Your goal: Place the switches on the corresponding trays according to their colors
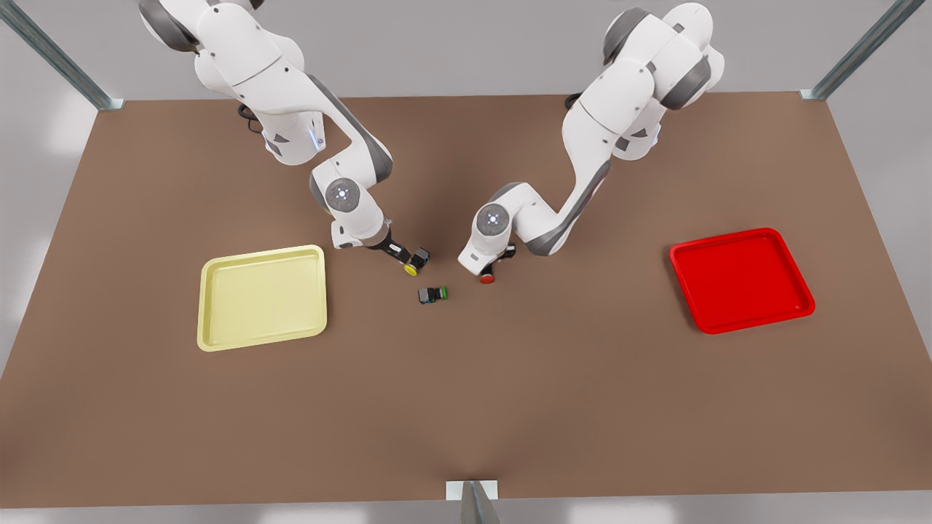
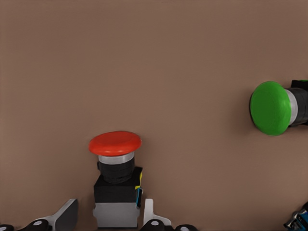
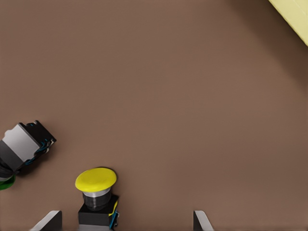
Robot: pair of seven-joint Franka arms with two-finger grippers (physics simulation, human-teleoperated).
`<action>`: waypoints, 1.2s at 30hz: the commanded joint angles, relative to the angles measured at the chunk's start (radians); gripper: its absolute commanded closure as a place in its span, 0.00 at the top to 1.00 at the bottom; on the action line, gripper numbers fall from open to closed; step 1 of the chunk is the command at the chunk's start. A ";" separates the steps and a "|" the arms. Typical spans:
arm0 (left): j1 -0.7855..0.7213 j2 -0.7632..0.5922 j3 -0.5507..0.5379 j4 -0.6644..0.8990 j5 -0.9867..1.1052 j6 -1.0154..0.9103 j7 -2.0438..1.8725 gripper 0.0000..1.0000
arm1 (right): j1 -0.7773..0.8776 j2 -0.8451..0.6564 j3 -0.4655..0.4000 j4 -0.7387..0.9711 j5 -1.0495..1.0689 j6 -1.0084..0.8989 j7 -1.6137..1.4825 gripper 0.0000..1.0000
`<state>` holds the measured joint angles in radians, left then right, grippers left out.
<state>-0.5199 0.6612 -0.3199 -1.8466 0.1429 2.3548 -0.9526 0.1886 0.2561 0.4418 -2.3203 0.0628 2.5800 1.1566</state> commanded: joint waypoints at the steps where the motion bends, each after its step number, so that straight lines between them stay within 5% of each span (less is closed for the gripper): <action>1: 0.000 -0.002 -0.001 0.000 0.007 -0.003 0.000 0.68 | 0.002 0.000 0.000 0.001 0.000 0.000 0.000 1.00; 6: 0.000 -0.002 -0.001 0.001 0.007 -0.008 0.000 0.59 | 0.037 0.000 0.003 -0.002 0.009 -0.003 0.006 1.00; 28: 0.000 0.001 -0.002 0.009 0.007 -0.029 0.002 0.50 | 0.097 0.144 0.002 0.070 0.042 0.081 0.032 1.00; 36: 0.100 -0.176 -0.001 -0.080 0.004 -0.192 0.119 0.50 | 0.111 0.204 -0.003 0.079 0.043 0.127 0.034 1.00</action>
<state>-0.4043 0.4603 -0.3221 -1.9511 0.1645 2.1604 -0.8153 0.2991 0.4624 0.4387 -2.2421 0.1050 2.7113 1.1895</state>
